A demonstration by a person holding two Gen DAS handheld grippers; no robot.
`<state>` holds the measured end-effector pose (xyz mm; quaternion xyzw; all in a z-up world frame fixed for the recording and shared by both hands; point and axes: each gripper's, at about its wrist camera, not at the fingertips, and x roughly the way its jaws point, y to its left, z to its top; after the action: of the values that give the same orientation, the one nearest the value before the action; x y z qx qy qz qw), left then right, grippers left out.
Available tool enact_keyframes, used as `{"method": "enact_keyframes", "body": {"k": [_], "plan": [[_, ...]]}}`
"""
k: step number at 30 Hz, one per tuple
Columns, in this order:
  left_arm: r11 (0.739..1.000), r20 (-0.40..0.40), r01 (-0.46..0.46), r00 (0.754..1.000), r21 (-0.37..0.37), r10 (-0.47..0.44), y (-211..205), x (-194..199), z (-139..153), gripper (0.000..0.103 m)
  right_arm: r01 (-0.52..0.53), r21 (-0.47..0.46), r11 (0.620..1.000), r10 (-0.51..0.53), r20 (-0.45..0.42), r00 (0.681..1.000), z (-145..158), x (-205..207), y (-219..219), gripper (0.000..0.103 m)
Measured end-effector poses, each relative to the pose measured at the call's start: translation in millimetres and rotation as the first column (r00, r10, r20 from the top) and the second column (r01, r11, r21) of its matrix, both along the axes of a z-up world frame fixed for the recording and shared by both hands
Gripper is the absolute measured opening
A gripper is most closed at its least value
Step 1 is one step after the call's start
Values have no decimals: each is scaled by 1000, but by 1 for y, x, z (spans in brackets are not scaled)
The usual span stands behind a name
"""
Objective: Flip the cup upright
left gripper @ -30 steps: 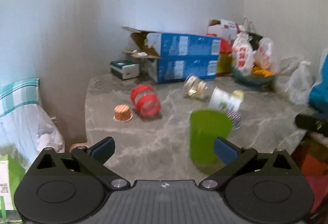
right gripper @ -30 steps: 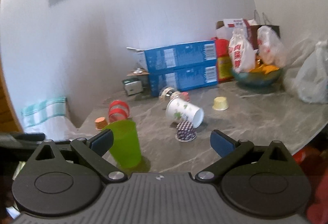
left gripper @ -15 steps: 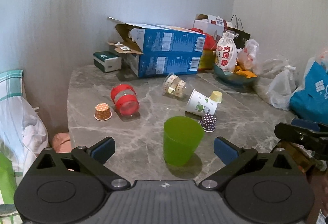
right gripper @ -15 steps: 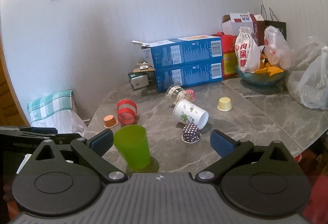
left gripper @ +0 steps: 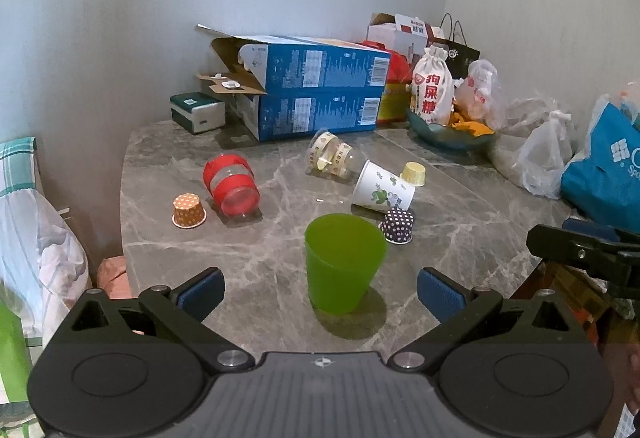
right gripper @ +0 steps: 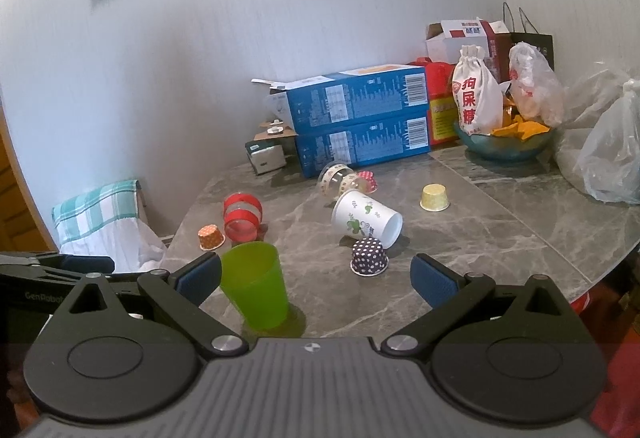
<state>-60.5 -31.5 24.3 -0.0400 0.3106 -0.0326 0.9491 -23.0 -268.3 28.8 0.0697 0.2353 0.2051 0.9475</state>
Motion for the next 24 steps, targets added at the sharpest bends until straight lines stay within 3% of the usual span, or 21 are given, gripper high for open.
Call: {"method": "enact_keyframes", "body": {"k": [24], "plan": [[1000, -4, -6, 1000, -2, 6, -2, 1, -1, 103, -6, 2, 1000, 6, -14, 1000, -4, 2, -3, 102]]}}
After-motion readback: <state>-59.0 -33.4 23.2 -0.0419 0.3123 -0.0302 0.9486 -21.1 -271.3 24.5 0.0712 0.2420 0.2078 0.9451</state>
